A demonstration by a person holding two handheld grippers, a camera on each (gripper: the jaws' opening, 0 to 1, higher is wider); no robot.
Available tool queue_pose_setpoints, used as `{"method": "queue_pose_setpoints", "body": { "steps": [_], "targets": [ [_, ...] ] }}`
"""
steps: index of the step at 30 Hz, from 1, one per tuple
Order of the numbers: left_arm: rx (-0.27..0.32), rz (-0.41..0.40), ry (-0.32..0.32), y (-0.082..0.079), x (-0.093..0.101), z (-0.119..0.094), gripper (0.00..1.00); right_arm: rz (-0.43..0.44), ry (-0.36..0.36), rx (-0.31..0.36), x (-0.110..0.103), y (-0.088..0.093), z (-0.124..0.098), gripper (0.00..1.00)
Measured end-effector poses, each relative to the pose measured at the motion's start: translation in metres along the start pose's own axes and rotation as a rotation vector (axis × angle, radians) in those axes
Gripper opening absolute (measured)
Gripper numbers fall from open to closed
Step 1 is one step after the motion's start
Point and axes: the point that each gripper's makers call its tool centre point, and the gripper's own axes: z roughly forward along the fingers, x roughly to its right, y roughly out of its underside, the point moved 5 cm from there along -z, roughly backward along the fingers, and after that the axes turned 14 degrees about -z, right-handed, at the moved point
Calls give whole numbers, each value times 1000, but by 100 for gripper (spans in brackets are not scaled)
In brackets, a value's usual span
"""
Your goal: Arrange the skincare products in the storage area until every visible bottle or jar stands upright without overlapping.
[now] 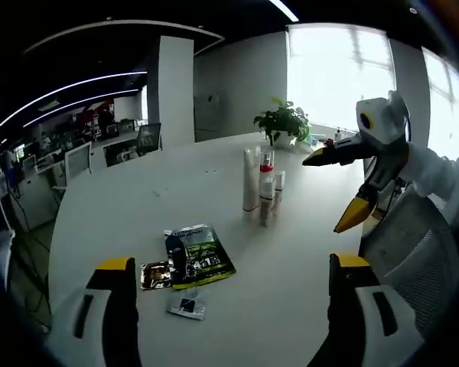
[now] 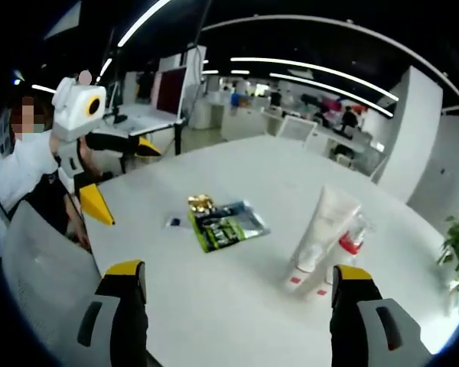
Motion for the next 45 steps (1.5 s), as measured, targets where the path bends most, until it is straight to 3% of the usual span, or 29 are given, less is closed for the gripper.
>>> {"method": "queue_pose_setpoints", "body": {
  "steps": [12, 30, 33, 40, 45],
  "targets": [
    [-5, -14, -9, 8, -22, 4, 99, -4, -44, -19, -8, -4, 27, 90],
    [-7, -17, -20, 9, -35, 11, 99, 30, -72, -33, -7, -1, 65, 79],
    [-9, -17, -23, 10, -38, 12, 99, 51, -87, -31, -8, 0, 70, 72],
    [-7, -23, -28, 11, -42, 12, 99, 71, -125, -51, -15, 5, 85, 66],
    [-4, -30, -25, 11, -43, 12, 99, 74, -148, -68, -19, 8, 94, 70]
  ]
}}
